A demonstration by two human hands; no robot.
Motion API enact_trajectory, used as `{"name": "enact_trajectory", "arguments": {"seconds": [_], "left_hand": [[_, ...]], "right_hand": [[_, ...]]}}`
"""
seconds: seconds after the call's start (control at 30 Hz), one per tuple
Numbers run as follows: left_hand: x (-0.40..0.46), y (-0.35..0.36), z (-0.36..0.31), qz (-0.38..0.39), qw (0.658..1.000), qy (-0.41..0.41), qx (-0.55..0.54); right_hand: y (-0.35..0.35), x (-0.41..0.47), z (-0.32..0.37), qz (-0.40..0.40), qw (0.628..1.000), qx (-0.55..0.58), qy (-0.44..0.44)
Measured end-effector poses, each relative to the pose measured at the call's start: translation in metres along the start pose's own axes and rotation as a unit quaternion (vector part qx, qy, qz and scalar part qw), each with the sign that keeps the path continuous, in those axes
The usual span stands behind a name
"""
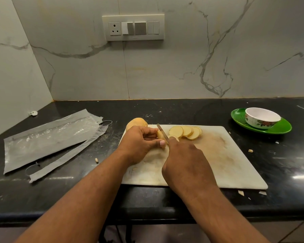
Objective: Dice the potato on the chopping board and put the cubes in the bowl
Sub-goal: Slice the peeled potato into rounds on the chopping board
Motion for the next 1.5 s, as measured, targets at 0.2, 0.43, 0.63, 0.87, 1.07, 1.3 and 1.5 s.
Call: {"name": "enact_trajectory", "arguments": {"seconds": [0.2,0.43,0.63,0.87,1.07,1.3,1.5], "left_hand": [[0.0,-0.001,-0.002,-0.004,1.0,-0.011,0.025],[-0.002,-0.001,-0.007,-0.008,0.995,-0.007,0.1],[0.0,-0.002,-0.003,-0.052,0.999,0.003,0.007],[0.005,0.0,-0.001,-0.06,0.997,0.001,0.047],[0.01,0.0,0.003,-0.069,0.997,0.002,0.024],[0.009,-0.001,0.002,-0.07,0.996,0.015,0.053],[0.008,0.004,0.0,-0.063,0.996,0.02,0.062]], "right_hand": [[0.009,-0.014,-0.007,0.017,1.0,-0.016,-0.003],[0.011,-0.019,-0.003,0.028,0.999,-0.029,0.013],[0.011,-0.02,0.0,0.043,0.998,-0.039,0.013],[0.013,-0.017,0.001,0.042,0.998,-0.046,0.018],[0.018,-0.008,0.003,0.03,0.998,-0.04,0.028],[0.022,0.001,0.005,0.057,0.996,-0.065,0.029],[0.014,-0.003,-0.002,0.065,0.993,-0.099,0.009]]}}
Point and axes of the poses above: each hand's wrist, its own x-axis towards the middle knuckle, its own y-axis out of the palm, z = x × y, the point moved 4 cm from there along x, towards the middle knuckle, and after that the axes turned 8 degrees about y, right-handed, at the moved point
